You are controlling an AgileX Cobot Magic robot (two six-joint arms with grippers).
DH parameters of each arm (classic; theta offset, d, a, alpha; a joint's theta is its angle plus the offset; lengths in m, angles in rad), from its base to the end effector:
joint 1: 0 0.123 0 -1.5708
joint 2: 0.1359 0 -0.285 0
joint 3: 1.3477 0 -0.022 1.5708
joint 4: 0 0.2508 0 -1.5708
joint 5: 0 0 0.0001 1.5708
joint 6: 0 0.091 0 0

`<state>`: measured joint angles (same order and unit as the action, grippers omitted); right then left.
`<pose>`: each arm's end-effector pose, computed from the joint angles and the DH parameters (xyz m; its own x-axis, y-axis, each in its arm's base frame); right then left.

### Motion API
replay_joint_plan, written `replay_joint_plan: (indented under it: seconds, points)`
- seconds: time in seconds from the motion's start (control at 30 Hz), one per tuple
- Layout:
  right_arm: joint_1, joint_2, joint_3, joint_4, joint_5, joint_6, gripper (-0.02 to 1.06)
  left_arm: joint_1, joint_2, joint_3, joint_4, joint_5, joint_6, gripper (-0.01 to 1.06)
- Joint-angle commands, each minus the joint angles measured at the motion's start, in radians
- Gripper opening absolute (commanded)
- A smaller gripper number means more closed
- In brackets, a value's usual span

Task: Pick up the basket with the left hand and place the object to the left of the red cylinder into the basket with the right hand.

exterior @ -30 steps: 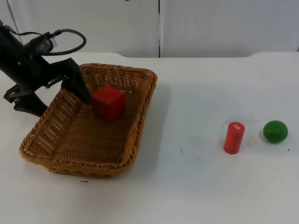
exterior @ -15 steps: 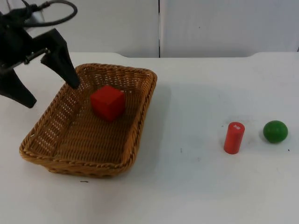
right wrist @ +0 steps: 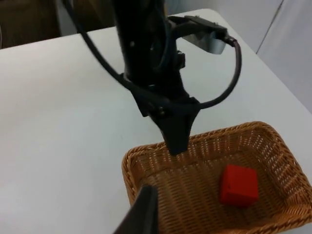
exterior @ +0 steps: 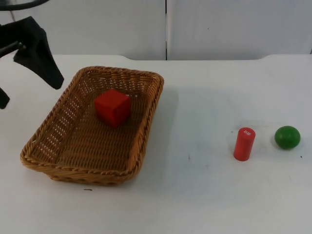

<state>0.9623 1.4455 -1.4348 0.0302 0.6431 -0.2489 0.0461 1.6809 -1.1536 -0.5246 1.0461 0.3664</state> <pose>0.1862 0.2702 0.4002 -0.1143 -0.5538 -0.8248 -0.8766 0.4468 -0.1786 0.3193 -0.0248 0.2314 -0.9824 0.0306 -0.1843 0.1059 0.9038 -0.4146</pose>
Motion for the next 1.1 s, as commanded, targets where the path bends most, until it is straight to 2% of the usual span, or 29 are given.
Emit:
replay_joint_plan:
  seconds: [0.0,0.27,0.53,0.77,1.07]
  points:
    - [-0.001,-0.007,0.000,0.000,-0.020,0.003,0.87,0.004,-0.048,0.031,0.014,-0.027,-0.002,0.98]
    - [-0.001,-0.007,0.000,0.000,-0.018,0.021,0.87,0.004,-0.227,0.154,0.035,-0.114,-0.002,0.98]
    - [0.001,-0.007,0.006,0.000,0.026,0.039,0.87,0.004,-0.445,0.296,0.035,-0.229,-0.002,0.98]
    - [0.001,-0.007,0.127,0.000,-0.050,0.061,0.87,-0.024,-0.662,0.411,0.043,-0.287,-0.002,0.98]
    - [0.001,-0.007,0.255,0.002,-0.134,0.110,0.87,-0.049,-0.834,0.415,0.062,-0.272,-0.002,0.98]
